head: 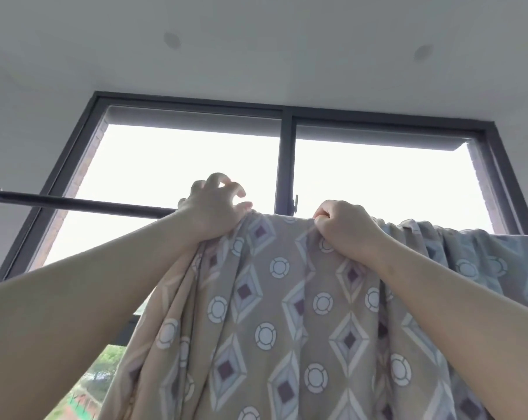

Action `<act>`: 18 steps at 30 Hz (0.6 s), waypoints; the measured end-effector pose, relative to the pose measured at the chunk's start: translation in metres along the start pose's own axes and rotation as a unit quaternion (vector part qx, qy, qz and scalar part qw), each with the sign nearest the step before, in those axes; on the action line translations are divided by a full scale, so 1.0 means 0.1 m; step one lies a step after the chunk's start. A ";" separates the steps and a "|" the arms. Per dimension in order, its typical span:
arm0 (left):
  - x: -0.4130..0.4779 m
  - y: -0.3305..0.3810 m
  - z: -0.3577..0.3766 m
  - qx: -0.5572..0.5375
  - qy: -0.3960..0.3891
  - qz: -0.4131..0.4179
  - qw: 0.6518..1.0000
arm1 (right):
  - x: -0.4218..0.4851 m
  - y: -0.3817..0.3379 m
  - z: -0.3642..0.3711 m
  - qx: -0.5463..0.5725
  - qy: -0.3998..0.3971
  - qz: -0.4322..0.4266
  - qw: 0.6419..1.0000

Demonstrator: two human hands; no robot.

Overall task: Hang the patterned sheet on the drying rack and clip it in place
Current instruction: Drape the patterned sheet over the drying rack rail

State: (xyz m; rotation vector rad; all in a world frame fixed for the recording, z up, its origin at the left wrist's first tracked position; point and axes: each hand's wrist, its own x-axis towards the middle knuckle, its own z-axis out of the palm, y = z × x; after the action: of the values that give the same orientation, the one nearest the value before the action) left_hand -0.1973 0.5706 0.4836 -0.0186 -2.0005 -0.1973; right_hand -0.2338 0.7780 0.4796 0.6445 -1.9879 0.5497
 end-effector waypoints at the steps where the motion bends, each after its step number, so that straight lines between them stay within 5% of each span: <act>1: 0.00 -0.01 -0.01 -0.017 -0.057 0.009 0.998 | 0.00 0.00 -0.01 0.005 0.001 0.000 1.000; 3: -0.02 -0.02 0.01 0.020 -0.105 0.051 0.993 | -0.01 0.00 -0.02 0.005 -0.002 -0.007 1.000; 8: 0.02 0.05 0.00 -0.016 0.004 0.094 0.995 | -0.02 0.00 0.03 -0.003 0.007 -0.002 1.000; 18: 0.22 -0.19 -0.15 0.020 0.142 0.013 0.990 | -0.02 -0.06 0.10 -0.007 0.030 -0.011 0.999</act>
State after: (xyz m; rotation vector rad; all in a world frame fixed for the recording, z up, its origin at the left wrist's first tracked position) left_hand -0.1948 0.5476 0.5075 0.0078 -1.7195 -0.1343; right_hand -0.2357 0.7678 0.4739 0.6335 -1.9251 0.5359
